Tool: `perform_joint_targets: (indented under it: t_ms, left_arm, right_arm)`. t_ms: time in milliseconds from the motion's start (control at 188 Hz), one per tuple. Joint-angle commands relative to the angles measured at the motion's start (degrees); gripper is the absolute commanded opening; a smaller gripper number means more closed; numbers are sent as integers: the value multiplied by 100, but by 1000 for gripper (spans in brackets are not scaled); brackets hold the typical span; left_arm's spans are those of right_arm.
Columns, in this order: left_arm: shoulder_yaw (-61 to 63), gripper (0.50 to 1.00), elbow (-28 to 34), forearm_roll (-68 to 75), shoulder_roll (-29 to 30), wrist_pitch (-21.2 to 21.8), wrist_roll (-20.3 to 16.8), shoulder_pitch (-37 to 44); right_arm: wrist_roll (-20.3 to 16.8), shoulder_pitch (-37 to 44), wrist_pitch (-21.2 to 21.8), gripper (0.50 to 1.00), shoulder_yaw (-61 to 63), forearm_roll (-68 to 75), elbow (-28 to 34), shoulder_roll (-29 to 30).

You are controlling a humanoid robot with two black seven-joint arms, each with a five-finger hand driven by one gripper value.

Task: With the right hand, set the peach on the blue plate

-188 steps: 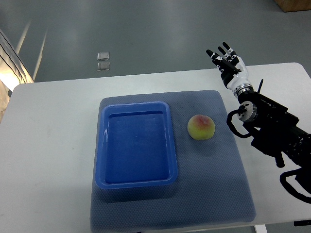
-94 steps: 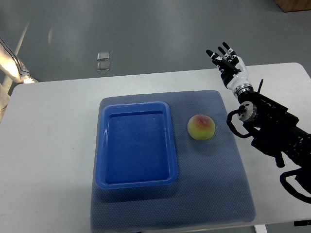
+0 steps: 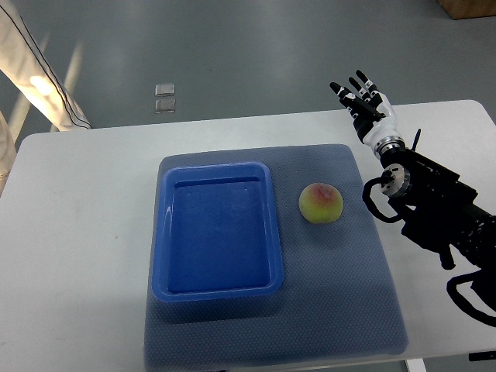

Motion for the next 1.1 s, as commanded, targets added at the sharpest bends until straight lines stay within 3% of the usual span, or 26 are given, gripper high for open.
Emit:
perform_joint_targets:
  t_ms: [0,573,733,1094]
  left_arm:
    - [-5,1000,0,1,0,-1,0,0]
    - [4,1000,0,1,0,-1,0,18]
    - [4,1000,0,1,0,-1,0,18]
    - [4,1000,0,1,0,-1,0,9]
  right_arm:
    - [8,-36,9,932,9,18,75,0]
    - [8,-142,61,932,-26,-141,347,-26]
    - [123,25,70,930,-44,-1476,593,-562]
    - [88,579,70,930,-650,-3937,716,-993]
